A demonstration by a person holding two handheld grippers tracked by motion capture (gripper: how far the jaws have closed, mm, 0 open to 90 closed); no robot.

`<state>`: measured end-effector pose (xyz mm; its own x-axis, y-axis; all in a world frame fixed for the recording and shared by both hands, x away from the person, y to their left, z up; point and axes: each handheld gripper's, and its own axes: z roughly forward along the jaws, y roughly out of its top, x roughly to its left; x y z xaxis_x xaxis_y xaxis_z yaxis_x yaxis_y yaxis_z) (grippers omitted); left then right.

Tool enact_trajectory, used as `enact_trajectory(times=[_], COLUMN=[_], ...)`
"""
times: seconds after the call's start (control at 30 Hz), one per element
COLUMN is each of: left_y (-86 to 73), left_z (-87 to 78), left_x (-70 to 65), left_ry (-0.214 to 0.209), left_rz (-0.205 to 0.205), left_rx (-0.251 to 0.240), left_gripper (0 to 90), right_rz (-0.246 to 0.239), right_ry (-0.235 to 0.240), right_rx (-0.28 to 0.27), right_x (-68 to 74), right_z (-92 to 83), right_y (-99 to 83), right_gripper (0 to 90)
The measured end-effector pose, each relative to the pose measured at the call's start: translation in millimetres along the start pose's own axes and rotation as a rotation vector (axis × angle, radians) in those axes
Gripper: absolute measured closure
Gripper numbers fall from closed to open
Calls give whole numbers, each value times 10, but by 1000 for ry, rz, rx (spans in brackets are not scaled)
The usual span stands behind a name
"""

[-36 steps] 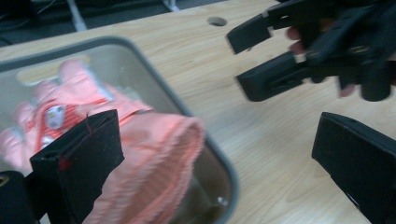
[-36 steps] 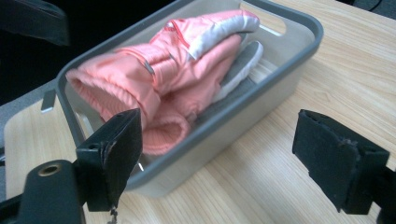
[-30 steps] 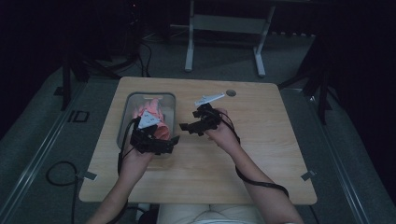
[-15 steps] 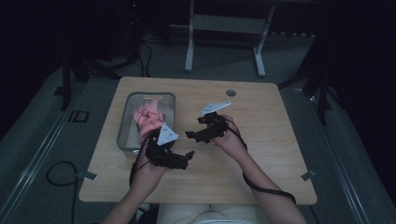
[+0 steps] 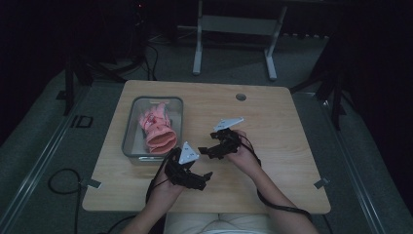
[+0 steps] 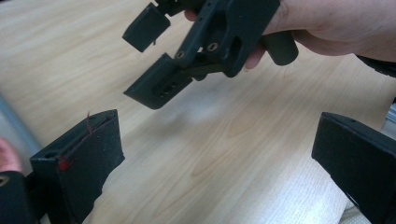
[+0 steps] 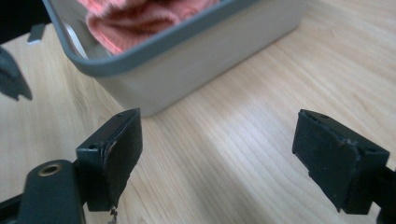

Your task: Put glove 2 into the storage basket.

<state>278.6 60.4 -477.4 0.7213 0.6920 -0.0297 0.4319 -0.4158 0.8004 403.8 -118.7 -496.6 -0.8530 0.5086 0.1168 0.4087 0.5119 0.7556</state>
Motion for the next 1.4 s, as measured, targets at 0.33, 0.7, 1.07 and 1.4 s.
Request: enact_trajectory(times=[0.33,0.7,1.07,1.4], left_y=[-273,-467,-555,-620], left_z=[338,475,517,474], left_x=[-57,-28,-5,27], left_ry=[-25,5,60,89], left_rz=[10,-5,-7,-12], left_rx=[47,57,73,70], left_gripper=[13,13,13,13], right_rz=[10,33,56,79], right_ry=[-45,-93,-151,-199], right_rx=[23,27,4,-28], right_x=[-51,-140,-248,-310], right_z=[110,173,211,250], right_y=[-211,-393,-510,-597], right_gripper=[160,155,140,138])
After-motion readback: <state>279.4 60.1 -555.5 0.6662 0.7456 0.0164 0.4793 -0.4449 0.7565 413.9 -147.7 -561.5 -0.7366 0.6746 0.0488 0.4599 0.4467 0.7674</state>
